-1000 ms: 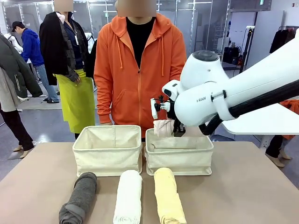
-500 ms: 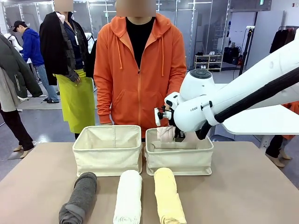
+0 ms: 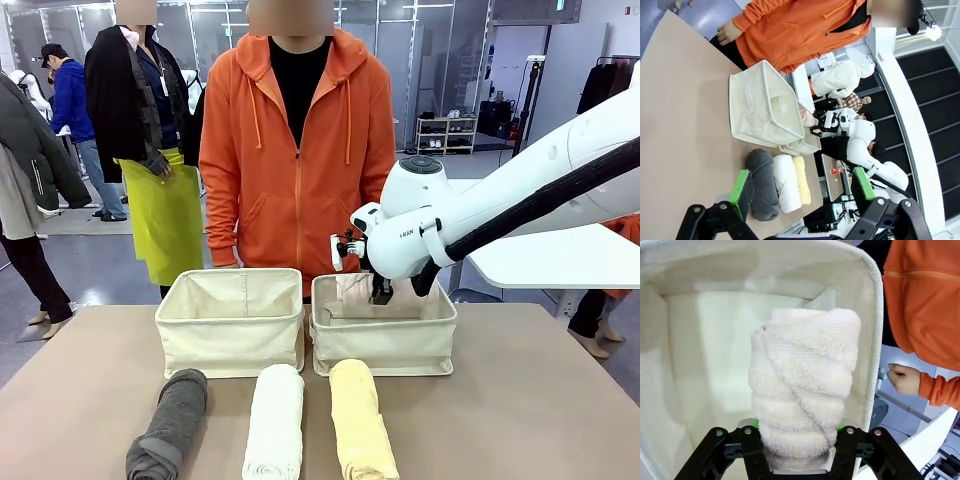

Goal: Divide the towels into two baskets.
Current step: Pick up one hotel-folded towel and place it in the Fabric basket indicated by the person, then pick up one hotel-folded towel from the bottom of the table and place it in the Fabric basket indicated by the person.

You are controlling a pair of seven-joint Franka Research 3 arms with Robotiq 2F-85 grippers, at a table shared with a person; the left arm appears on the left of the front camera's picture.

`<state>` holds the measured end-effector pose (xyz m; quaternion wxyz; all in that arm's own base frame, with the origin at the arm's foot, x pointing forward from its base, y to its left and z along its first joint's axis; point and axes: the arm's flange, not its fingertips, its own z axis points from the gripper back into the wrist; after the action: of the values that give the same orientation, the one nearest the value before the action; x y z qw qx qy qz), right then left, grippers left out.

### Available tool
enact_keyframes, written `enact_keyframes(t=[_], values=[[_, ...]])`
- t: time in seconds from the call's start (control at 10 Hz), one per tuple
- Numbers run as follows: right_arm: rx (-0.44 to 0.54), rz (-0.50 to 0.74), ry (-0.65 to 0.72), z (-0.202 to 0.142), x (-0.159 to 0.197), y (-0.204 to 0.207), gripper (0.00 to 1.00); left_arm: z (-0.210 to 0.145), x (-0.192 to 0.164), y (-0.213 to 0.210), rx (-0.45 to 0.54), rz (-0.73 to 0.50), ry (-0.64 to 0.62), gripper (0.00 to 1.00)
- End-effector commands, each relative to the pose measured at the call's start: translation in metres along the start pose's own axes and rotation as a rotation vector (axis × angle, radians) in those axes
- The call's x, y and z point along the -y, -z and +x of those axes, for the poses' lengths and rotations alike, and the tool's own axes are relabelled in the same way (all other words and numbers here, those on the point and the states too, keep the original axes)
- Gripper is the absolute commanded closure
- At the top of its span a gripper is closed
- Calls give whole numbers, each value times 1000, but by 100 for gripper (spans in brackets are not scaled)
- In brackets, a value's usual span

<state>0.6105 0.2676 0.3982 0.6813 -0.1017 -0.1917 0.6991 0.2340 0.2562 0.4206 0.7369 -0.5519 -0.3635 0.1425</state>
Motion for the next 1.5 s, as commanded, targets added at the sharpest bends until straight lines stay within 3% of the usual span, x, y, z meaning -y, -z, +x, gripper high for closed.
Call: enact_keyframes(t=[0.0,0.1,0.6,0.7,1.4], values=[[-3,-2,-10,3,5,-5,14,1,2,-3,11,-20,7,0],[-1,2,-9,3,4,-6,0,1,2,-3,11,-20,7,0],[-63,-28,16,1,-8,-12,0,1,2,-3,11,-20,7,0],[-1,-6,-19,6,1,-4,0,1,2,-3,11,-20,7,0],[-1,-6,-19,6,1,-4,0,1,2,-3,11,-20,7,0]])
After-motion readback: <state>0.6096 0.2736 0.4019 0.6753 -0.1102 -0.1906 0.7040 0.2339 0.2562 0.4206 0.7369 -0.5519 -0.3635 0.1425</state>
